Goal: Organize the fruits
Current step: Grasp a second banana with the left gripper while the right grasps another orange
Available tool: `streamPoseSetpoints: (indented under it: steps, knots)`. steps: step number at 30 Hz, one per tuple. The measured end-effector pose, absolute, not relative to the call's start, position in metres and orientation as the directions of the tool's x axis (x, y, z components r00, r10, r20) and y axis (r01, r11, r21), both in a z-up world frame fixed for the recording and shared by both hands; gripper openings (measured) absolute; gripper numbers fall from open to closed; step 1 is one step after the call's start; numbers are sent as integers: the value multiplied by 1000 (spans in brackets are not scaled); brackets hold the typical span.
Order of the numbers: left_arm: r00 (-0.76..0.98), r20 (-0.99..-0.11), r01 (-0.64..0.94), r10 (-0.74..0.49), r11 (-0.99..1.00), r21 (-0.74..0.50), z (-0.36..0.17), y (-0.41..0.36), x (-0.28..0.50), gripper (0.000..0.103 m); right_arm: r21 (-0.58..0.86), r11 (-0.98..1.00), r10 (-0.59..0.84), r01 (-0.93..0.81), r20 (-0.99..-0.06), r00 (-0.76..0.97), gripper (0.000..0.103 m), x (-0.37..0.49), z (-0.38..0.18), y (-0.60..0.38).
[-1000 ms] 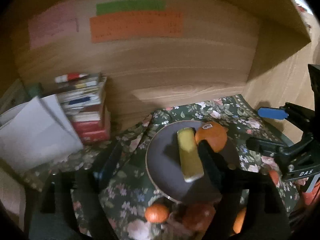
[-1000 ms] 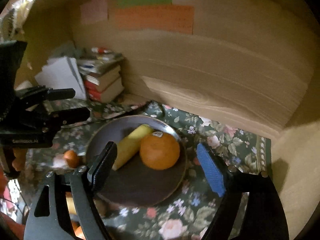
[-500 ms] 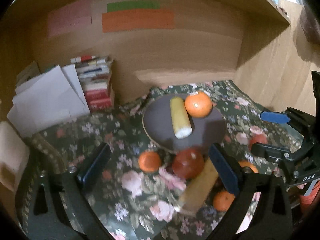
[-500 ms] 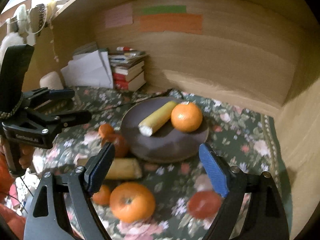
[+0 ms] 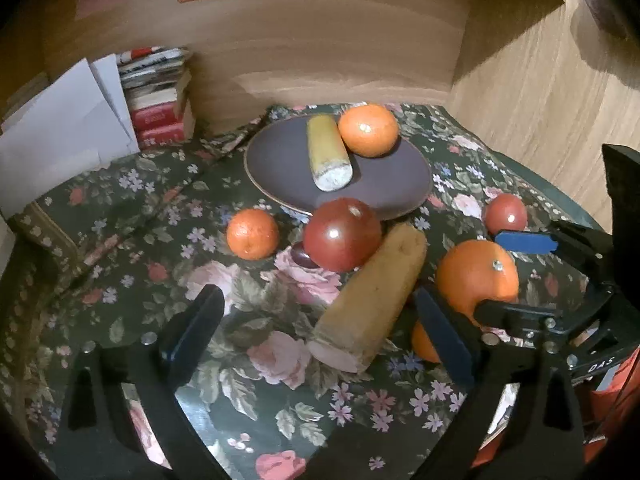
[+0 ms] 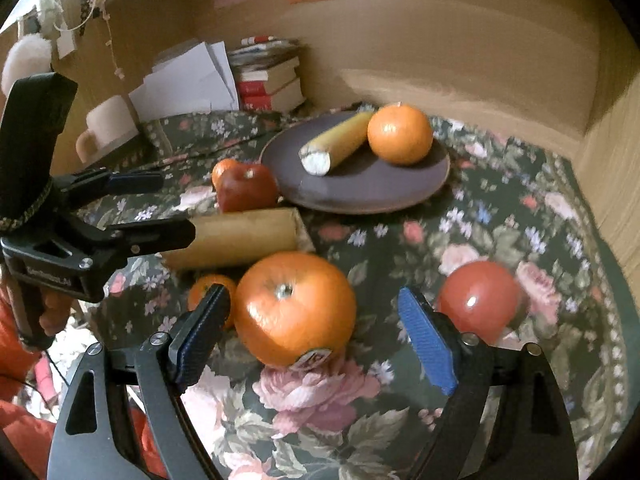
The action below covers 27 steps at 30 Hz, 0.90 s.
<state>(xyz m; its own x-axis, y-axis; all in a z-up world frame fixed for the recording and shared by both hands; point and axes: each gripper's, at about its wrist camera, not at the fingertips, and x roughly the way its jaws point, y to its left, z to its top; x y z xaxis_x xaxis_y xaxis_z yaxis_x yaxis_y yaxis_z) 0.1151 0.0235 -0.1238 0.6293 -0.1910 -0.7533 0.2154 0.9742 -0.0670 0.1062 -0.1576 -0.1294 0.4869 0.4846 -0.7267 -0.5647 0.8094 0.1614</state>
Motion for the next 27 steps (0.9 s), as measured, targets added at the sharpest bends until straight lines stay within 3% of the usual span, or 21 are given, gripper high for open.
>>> streamPoseSetpoints:
  steps: [4, 11, 15, 20, 27]
  knots:
    - [595, -775, 240, -214, 967, -83, -132, 18, 120, 75, 190, 796, 505, -574, -732, 457, 81, 107, -137, -156]
    - [554, -790, 301, -262, 948, -104, -141, 3, 129, 59, 263, 762, 563, -592, -721, 404, 63, 110, -139, -160]
    - [539, -792, 317, -287, 940, -125, -142, 3, 131, 56, 249, 764, 558, -596, -718, 415, 63, 105, -138, -160]
    - [538, -788, 331, -299, 935, -129, -138, 11, 116, 42, 226, 781, 535, -582, -723, 438, 63, 104, -137, -166]
    - [551, -794, 296, -255, 950, -100, -134, 27, 89, 40, 199, 821, 488, -534, -732, 477, 62, 106, -134, -187]
